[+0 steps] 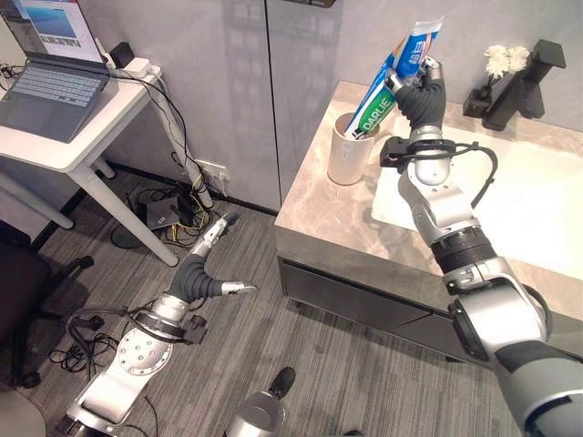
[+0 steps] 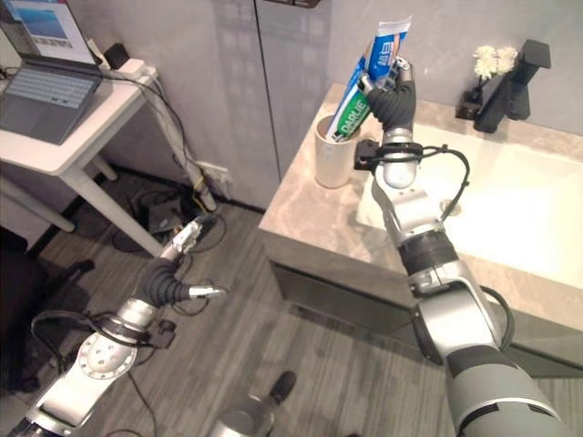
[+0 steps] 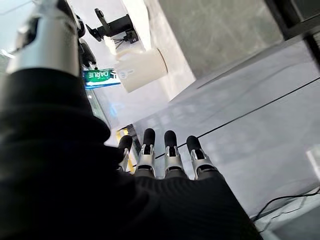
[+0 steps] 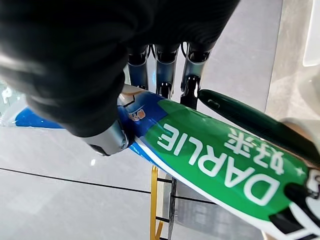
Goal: Put brush and paste in cup on sink, flatten towel.
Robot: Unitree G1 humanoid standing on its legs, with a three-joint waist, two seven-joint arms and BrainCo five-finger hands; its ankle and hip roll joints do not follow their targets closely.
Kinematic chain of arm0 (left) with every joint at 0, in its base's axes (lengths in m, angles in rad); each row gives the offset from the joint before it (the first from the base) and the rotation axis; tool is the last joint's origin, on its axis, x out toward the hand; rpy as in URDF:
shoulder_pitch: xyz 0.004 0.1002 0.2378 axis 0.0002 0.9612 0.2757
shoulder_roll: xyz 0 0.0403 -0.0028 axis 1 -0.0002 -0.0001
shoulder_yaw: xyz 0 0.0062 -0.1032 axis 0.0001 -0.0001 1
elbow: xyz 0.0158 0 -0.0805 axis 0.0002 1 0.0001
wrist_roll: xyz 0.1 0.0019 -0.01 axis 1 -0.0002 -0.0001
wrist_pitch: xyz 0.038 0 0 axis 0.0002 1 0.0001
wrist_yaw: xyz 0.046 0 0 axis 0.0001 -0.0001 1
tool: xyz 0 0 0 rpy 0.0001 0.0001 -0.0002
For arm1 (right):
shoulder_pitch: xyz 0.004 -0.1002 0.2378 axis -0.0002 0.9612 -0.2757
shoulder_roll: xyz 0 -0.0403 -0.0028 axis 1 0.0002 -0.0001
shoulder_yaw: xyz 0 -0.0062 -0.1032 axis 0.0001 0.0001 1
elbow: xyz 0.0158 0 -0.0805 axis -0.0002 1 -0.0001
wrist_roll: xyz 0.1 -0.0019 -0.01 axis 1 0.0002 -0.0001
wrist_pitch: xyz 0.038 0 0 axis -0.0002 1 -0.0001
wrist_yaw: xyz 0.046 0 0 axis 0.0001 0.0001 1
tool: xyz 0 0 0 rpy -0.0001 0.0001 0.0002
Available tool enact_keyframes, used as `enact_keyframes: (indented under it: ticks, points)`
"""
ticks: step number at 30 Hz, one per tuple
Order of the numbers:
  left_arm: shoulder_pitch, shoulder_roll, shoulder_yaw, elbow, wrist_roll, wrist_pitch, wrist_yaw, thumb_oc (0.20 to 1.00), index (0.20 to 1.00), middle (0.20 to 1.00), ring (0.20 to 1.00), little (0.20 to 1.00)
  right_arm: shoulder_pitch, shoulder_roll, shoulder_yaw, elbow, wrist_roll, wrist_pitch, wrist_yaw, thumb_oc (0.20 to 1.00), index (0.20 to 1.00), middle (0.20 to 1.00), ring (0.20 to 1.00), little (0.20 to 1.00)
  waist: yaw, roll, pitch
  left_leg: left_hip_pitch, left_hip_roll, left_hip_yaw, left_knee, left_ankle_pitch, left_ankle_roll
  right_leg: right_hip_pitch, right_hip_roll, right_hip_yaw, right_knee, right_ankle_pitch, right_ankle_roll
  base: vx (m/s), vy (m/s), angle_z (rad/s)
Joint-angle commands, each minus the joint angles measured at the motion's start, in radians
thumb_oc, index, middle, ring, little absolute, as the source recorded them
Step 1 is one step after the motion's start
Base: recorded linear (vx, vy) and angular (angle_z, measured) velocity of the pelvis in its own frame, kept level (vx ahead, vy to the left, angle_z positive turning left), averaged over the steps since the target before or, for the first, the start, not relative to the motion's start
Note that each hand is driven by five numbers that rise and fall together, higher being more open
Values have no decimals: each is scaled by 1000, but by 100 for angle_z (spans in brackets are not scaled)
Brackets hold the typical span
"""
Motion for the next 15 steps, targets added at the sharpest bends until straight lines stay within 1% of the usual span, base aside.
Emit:
enact_keyframes:
  ticks: [1, 5, 6, 9, 10, 12, 13, 15]
  points:
    - [-9, 22, 46, -65, -14, -33, -2, 1000, 1000, 1000, 1000, 1000, -32, -30, 58, -40, -17, -17, 19, 200, 200, 200, 200, 200, 7, -63, -27, -32, 12, 4, 8, -131, 8, 31, -74, 43, 2, -54, 58, 0, 0, 0]
    - [-19, 20, 44, -69, -7, -35, -2, 1000, 1000, 1000, 1000, 1000, -17, -29, 54, -47, -20, -19, 19, 200, 200, 200, 200, 200, 12, -65, -12, -48, 8, -7, 8, -124, 9, 19, -71, 43, 2, -54, 58, 10, -4, 6]
    - [-21, 20, 43, -67, -6, -34, -2, 1000, 1000, 1000, 1000, 1000, -15, -30, 54, -51, -21, -19, 18, 200, 200, 200, 200, 200, 11, -71, -13, -42, 14, -8, 8, -146, 4, 27, -66, 54, 1, -77, 59, 64, -46, 12]
    - [-24, 26, 42, -67, -1, -34, -5, 1000, 1000, 1000, 1000, 1000, -2, -39, 42, -62, -26, -20, 10, 200, 200, 200, 200, 200, 16, -76, -5, -54, 10, -13, 8, -144, 5, 19, -65, 50, 1, -76, 60, -9, 0, 7]
    - [-24, 27, 42, -68, -1, -35, -6, 1000, 1000, 1000, 1000, 1000, -1, -40, 40, -63, -27, -20, 10, 200, 200, 200, 200, 200, 19, -71, -1, -62, 4, -12, 8, -122, 10, 9, -70, 37, 3, -55, 58, -85, 65, 2]
    - [-28, 30, 40, -69, 5, -35, -6, 1000, 1000, 1000, 1000, 1000, 4, -43, 32, -71, -33, -22, 4, 200, 200, 200, 200, 200, 23, -73, 6, -70, 2, -16, 8, -120, 12, 4, -71, 37, 3, -54, 58, -8, 5, 2]
    - [-29, 31, 39, -68, 9, -34, -6, 1000, 1000, 1000, 1000, 1000, 6, -44, 28, -73, -34, -23, 2, 200, 200, 200, 200, 200, 22, -81, 5, -65, 6, -18, 8, -143, 7, 11, -66, 49, 1, -77, 61, 76, -59, 2]
    - [-31, 34, 40, -69, 11, -36, -5, 1000, 1000, 1000, 1000, 1000, 7, -46, 25, -73, -36, -24, -2, 200, 200, 200, 200, 200, 26, -83, 8, -68, 2, -17, 8, -143, 8, 7, -68, 48, 1, -76, 61, 39, -24, 2]
